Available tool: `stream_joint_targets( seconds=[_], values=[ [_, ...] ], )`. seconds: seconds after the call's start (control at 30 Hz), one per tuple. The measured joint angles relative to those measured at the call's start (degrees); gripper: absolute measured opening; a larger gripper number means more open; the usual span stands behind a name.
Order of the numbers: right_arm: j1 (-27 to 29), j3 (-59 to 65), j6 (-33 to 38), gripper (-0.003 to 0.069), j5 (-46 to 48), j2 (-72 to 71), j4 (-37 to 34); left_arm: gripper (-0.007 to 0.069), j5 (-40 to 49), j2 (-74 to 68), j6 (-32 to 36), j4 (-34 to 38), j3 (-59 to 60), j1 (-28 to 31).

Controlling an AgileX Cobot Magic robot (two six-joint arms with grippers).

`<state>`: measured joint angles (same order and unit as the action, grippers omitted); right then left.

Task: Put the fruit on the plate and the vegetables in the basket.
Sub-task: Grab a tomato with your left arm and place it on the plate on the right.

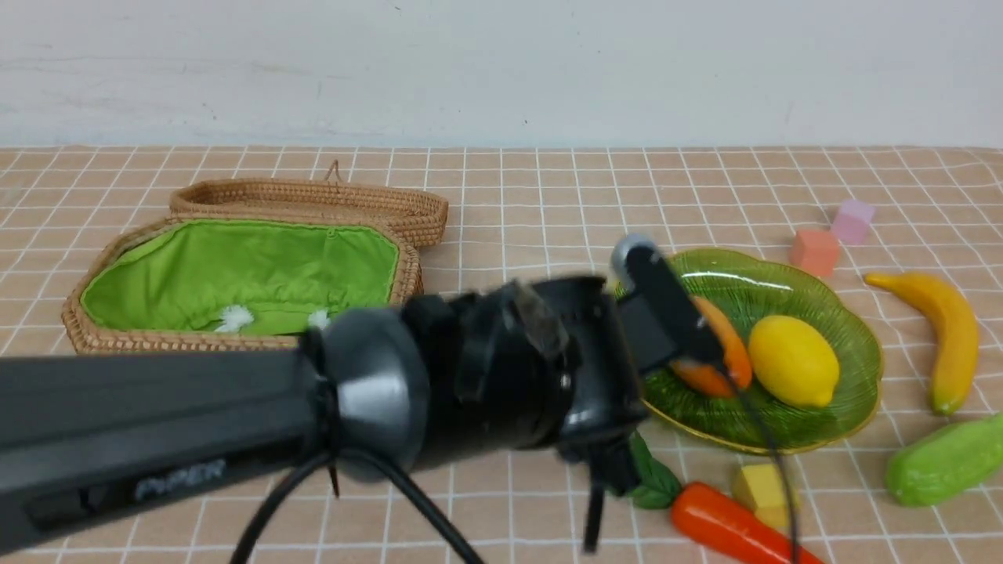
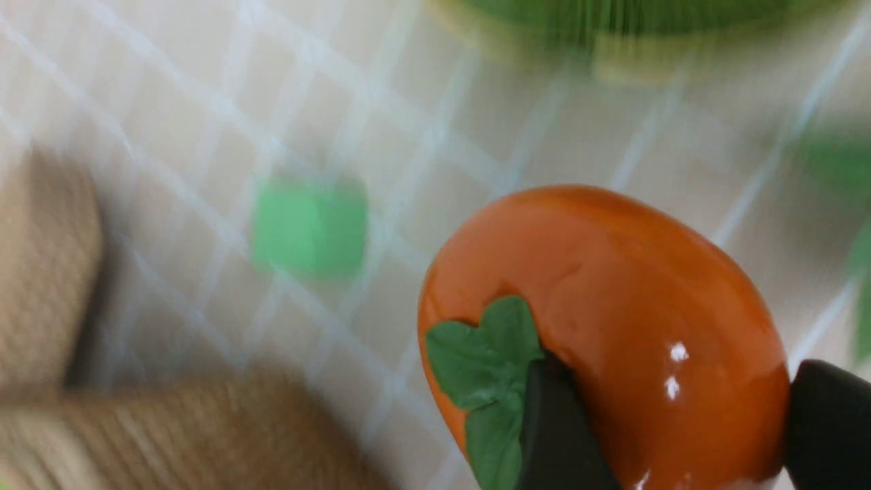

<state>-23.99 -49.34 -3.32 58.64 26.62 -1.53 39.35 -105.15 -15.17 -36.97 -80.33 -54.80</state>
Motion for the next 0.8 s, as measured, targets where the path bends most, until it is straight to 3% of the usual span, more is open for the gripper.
stream_joint_targets(
  seconds=[0.2, 0.37, 0.6, 0.7, 0.77, 0.8],
  values=[
    [0.0, 0.0, -0.1, 0.0120, -0.4, 0.0, -1.1, 0.0398, -8.0, -4.2, 9.7, 11.9, -9.1, 3.2],
    [0.0, 0.0, -0.1, 0.0120, 0.0, 0.0, -2.4, 0.0398, -13.0, -12.1, 11.7, 19.4, -17.5, 7.5],
    [0.0, 0.0, -0.1, 0.0120, 1.3, 0.0, -2.6, 0.0400, -13.4, -21.1, 12.0, 20.8, -23.6, 9.4],
    [0.0, 0.0, -0.1, 0.0120, 1.5, 0.0, -2.6, 0.0440, -13.9, -21.8, 12.0, 20.8, -23.9, 9.4],
    [0.0, 0.0, -0.1, 0.0120, 1.6, 0.0, -2.6, 0.0544, -13.9, -22.2, 12.0, 20.9, -23.9, 9.4],
    [0.0, 0.0, -0.1, 0.0120, 1.6, 0.0, -2.6, 0.0544, -13.9, -22.2, 12.0, 20.9, -23.9, 9.4]
  ],
)
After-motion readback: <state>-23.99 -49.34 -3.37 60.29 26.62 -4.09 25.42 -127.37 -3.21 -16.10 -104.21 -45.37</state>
